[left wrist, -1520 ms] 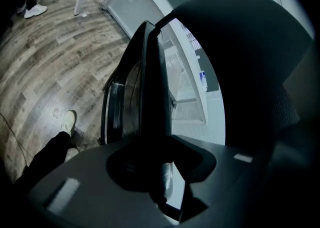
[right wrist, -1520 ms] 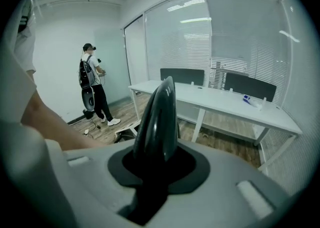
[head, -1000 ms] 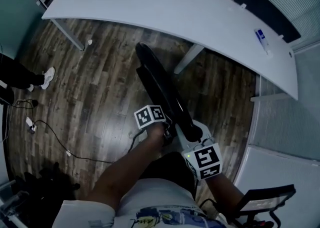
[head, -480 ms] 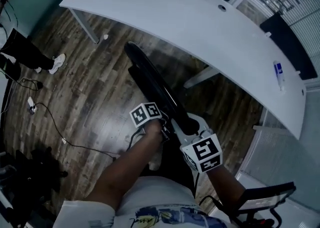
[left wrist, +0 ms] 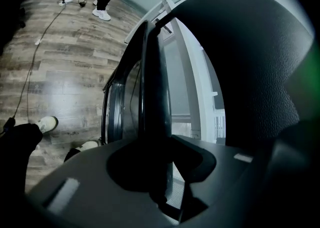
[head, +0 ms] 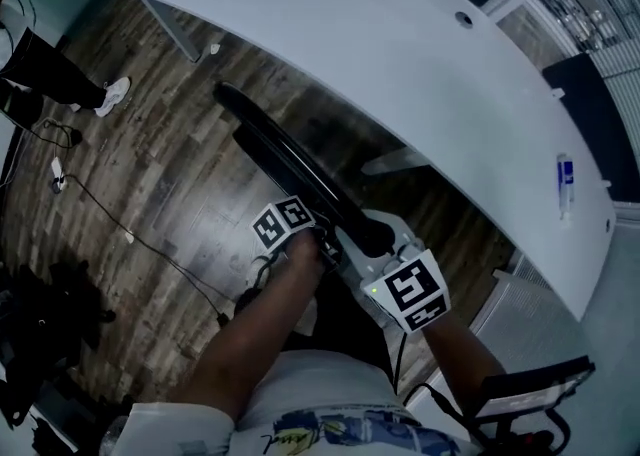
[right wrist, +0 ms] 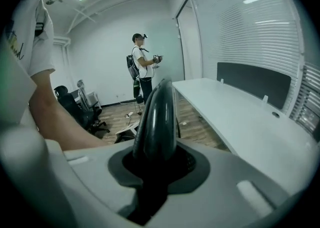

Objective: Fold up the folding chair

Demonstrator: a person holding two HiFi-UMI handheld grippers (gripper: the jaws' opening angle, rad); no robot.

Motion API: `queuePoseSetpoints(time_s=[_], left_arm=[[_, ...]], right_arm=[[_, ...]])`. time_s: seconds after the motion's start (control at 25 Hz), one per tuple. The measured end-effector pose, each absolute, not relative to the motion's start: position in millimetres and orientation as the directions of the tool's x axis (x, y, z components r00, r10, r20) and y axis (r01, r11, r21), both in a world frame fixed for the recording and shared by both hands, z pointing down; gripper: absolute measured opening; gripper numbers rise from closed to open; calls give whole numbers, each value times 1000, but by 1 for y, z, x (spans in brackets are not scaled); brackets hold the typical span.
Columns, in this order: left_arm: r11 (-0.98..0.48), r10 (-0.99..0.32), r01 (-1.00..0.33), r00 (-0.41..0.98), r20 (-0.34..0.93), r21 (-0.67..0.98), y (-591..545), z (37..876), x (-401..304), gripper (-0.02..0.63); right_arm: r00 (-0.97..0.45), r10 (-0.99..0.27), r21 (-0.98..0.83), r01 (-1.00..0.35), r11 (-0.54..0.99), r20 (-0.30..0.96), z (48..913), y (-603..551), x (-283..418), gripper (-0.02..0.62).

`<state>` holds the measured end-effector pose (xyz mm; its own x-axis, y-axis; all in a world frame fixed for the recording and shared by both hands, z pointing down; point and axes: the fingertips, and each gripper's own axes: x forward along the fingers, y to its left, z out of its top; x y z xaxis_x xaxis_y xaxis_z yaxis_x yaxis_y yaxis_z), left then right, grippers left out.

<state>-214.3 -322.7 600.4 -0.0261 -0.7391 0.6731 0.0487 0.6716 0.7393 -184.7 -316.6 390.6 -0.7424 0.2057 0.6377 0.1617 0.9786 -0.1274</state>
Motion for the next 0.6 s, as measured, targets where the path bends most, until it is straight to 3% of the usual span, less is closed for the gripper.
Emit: queuePoseSetpoints(time_s=[0.6], left_arm=[[684, -703, 169, -108, 703, 710, -434, 621, -193, 129]], right_arm=[[-711, 357, -178, 316, 932, 606, 413, -450, -154, 74]])
